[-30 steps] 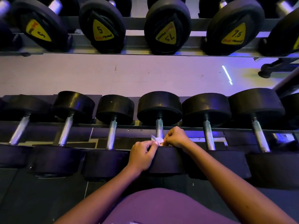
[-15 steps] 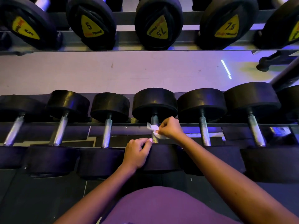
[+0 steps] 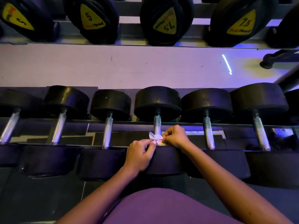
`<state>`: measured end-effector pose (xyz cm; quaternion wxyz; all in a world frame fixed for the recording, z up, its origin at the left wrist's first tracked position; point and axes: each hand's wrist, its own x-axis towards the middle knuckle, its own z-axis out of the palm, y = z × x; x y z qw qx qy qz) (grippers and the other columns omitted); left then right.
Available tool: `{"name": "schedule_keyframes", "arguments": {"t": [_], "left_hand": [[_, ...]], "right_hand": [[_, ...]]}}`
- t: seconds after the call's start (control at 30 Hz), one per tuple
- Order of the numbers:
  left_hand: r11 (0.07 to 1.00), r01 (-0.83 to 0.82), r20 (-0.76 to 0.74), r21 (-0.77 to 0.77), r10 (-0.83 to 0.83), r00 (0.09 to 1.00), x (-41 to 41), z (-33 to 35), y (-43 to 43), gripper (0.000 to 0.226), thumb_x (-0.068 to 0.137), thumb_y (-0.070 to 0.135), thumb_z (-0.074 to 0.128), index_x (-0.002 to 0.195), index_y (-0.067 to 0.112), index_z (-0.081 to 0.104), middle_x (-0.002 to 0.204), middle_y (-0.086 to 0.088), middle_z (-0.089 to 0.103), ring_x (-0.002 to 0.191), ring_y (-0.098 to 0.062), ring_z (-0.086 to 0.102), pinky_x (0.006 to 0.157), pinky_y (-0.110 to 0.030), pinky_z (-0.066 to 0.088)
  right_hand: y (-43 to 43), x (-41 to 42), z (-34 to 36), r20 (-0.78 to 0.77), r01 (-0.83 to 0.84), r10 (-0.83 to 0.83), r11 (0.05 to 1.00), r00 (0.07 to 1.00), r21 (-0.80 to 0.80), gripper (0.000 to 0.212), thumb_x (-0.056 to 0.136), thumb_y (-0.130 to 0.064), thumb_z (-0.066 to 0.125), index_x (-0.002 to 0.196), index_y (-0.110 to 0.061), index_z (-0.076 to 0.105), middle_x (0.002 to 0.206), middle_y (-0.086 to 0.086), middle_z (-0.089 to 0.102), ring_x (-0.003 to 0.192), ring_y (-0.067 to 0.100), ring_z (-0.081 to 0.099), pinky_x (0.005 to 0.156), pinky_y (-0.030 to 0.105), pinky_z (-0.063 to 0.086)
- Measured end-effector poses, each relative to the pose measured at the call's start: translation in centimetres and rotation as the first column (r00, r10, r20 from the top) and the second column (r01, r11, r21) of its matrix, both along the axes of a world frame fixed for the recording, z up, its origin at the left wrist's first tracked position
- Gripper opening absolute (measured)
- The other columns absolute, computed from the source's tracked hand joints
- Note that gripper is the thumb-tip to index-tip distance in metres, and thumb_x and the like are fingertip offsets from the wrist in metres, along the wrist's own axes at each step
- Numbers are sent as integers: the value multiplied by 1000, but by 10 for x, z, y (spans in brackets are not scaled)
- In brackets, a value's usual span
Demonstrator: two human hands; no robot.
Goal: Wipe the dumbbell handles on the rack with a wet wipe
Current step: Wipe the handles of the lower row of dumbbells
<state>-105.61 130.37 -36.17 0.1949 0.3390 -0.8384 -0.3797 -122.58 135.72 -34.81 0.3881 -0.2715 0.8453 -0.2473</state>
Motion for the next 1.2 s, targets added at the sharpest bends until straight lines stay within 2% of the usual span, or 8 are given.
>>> {"name": "schedule_keyframes", "arguments": {"t": [0.27,0.4,0.53,0.67,0.8,0.9,1.03,1.2], "left_hand": [[1000,-11,54,-8,12,998,0,8,1,40,86,50,38,55,27,49,47,8,45,51,-10,46,48,-30,27],[999,-23,172,-33,28,985,-8,16,5,41,88,46,41,55,24,51,49,4,46,57,-18,51,52,-33,30],[993,-67,304,-98,94,948,-25,24,12,34,91,43,48,73,20,65,73,-6,67,78,-32,62,61,-38,45],[982,-55,391,-181,123,912,-56,42,30,34,92,46,46,85,21,68,84,-8,69,89,-33,62,68,-37,46],[989,-14,328,-148,62,943,-94,50,62,37,94,47,45,84,20,67,83,-4,68,88,-27,62,68,-35,44],[995,49,310,-83,-21,950,-124,46,86,41,94,49,43,83,17,66,86,-8,69,90,-31,62,69,-38,47],[994,93,357,-49,-69,932,-148,41,113,43,97,47,40,97,18,72,100,-13,70,99,-35,61,75,-37,48],[995,7,266,95,-32,963,-149,28,121,44,96,40,45,73,9,66,86,-17,69,90,-35,62,66,-36,40]], "right_hand": [[-1,0,-2,14,18,-18,1000,1000,-7,21,74,-6,77,60,-18,68,67,0,66,64,8,59,62,24,51],[8,-1,-1,39,67,-63,994,997,-87,19,71,-15,82,58,-19,68,59,-7,64,56,-1,53,52,13,41],[24,-2,-2,70,162,-152,973,986,-167,13,71,-13,81,63,-15,70,61,-6,64,62,5,55,57,18,42],[44,-25,10,-62,198,-220,946,973,-257,21,69,-26,84,62,-16,67,60,-3,63,58,5,53,53,18,40],[71,-69,39,-216,172,-235,946,948,-276,16,71,-24,81,67,-15,68,67,1,66,68,14,62,64,24,46],[94,-102,50,-266,199,-265,948,927,-250,16,72,-23,79,66,-17,66,66,-1,64,71,16,62,65,23,42],[122,-127,41,-282,249,-279,959,918,-138,13,72,-21,79,71,-12,70,67,0,64,76,17,63,64,22,40],[135,-130,15,-193,182,-167,981,967,63,13,68,-14,80,77,-6,75,72,8,67,75,14,60,63,24,43]]}}
